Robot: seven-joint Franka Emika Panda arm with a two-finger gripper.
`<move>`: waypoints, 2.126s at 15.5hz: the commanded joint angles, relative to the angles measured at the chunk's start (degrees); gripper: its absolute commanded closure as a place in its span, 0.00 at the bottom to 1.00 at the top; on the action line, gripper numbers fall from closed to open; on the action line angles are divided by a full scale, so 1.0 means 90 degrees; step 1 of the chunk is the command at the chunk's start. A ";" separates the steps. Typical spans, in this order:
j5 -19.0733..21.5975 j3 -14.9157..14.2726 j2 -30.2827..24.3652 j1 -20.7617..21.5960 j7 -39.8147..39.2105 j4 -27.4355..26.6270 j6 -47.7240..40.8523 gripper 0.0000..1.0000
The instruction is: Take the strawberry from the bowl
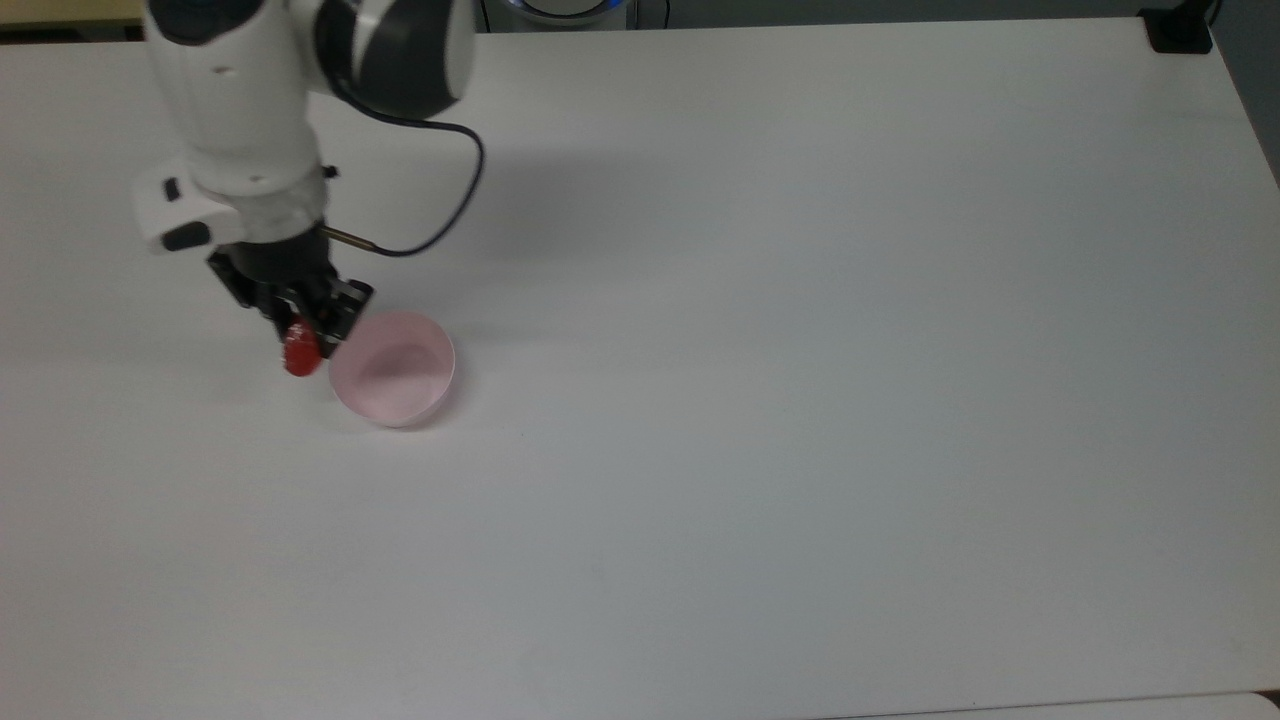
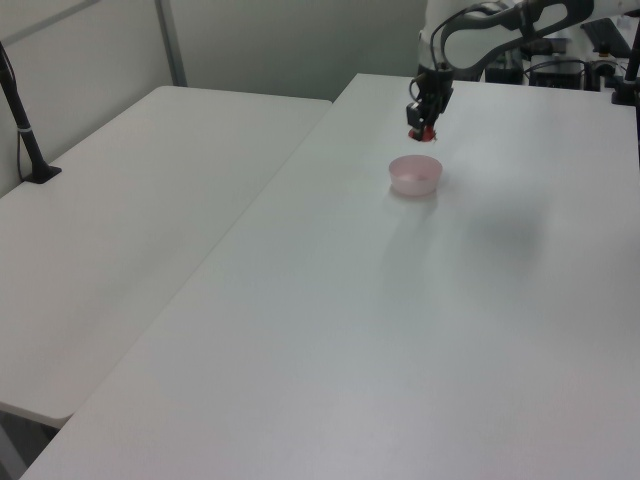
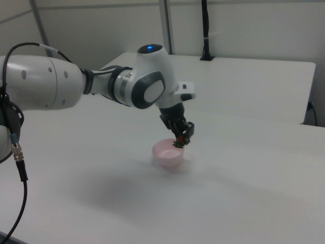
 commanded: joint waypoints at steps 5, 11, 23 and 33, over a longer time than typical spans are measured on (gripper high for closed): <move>-0.0101 0.0017 0.0722 -0.0719 -0.2614 0.0474 0.0187 0.66; -0.0258 0.0008 0.0997 -0.0728 -0.2537 0.0465 0.0481 0.30; -0.0170 0.0914 -0.1481 -0.0592 -0.0265 0.0494 -0.3177 0.00; 0.0124 0.0115 -0.2772 0.1175 0.0278 -0.0443 -0.3700 0.00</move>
